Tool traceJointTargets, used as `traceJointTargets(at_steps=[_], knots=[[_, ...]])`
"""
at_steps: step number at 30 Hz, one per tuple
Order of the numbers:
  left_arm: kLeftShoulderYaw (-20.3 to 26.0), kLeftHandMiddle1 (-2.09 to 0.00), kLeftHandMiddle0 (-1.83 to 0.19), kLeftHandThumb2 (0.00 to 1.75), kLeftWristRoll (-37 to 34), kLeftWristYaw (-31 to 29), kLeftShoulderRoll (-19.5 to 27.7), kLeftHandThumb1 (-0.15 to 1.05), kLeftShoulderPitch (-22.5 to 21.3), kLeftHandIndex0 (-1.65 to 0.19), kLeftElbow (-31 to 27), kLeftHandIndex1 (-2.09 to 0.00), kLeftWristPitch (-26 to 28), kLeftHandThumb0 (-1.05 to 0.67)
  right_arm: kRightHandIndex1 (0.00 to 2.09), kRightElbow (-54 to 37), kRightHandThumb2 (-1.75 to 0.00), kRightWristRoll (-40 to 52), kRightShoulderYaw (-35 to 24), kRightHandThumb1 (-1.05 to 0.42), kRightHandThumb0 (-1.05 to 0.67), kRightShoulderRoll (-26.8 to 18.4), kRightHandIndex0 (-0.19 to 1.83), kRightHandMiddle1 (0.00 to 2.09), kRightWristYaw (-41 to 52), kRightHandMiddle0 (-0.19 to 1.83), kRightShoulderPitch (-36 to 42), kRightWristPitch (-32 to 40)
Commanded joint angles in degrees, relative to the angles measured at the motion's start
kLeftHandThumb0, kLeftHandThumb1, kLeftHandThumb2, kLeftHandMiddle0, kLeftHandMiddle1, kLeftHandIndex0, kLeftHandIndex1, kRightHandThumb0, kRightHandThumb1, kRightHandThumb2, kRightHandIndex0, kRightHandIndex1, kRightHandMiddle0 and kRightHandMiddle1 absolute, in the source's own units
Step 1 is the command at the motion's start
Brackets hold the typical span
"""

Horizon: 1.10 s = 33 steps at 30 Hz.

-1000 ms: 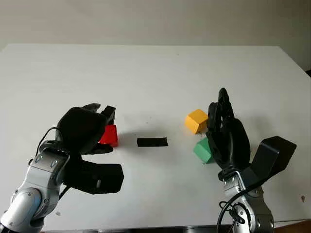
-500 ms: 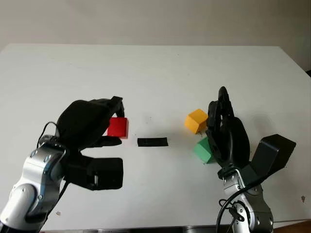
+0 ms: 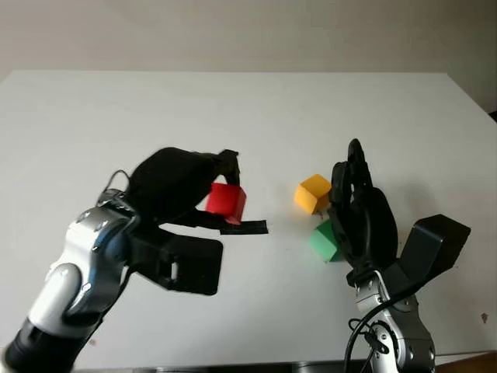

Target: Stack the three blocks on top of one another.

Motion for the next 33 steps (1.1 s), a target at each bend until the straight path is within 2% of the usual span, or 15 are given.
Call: traceJointTargets(at_steps=[1, 4, 6, 12, 19, 33], knots=[[-1.43, -0.07, -0.37, 0.09, -0.05, 0.03, -1.27, 1.04, -2.12, -0.24, 1.55, -1.46, 0.2, -0.38, 0.0, -0.56, -0.63, -0.18, -0.09, -1.05, -0.68, 0.14, -0.19, 0.0, -0.1, -0.19, 0.02, -0.93], [-2.82, -0.07, -0.39, 0.06, 0.07, 1.17, -2.17, 1.04, -2.61, -0.26, 3.6, -1.49, -0.43, -0.39, 0.0, -0.5, -0.62, -0.3, 0.0, -1.05, -0.68, 0.31, -0.19, 0.0, -0.41, -0.19, 0.25, -1.25], [-3.85, -0.06, -0.37, 0.06, 0.69, 1.71, -2.87, 1.05, -2.78, -0.23, 4.63, -1.58, -0.16, -0.4, 0.0, -0.58, -0.62, -0.36, 0.14, -1.05, -0.68, 0.29, -0.19, 0.0, -0.47, -0.19, 0.47, -1.28], [-6.04, -0.06, -0.36, 0.05, 3.69, 2.81, -4.87, 1.02, -2.86, -0.26, 6.74, -1.48, 2.08, -0.36, 0.0, -0.62, -0.62, -0.18, 0.34, -1.05, -0.68, 0.5, -0.19, 0.0, -0.65, -0.19, 0.68, -1.36], [-7.75, -0.05, -0.34, 0.05, 7.21, 5.33, -5.83, 1.02, -2.83, -0.2, 9.17, -1.58, 2.58, -0.33, 0.0, -0.72, -0.62, -0.33, 0.38, -1.05, -0.67, 0.53, -0.19, 0.0, -0.86, -0.19, 0.84, -1.4], [-8.06, -0.03, -0.33, 0.08, 7.56, 4.16, -5.32, 1.05, -2.76, -0.14, 8.75, -1.68, 1.81, -0.36, 0.0, -0.76, -0.62, -0.02, 0.32, -1.05, -0.68, 0.48, -0.19, 0.0, -0.65, -0.19, 1.0, -1.64]])
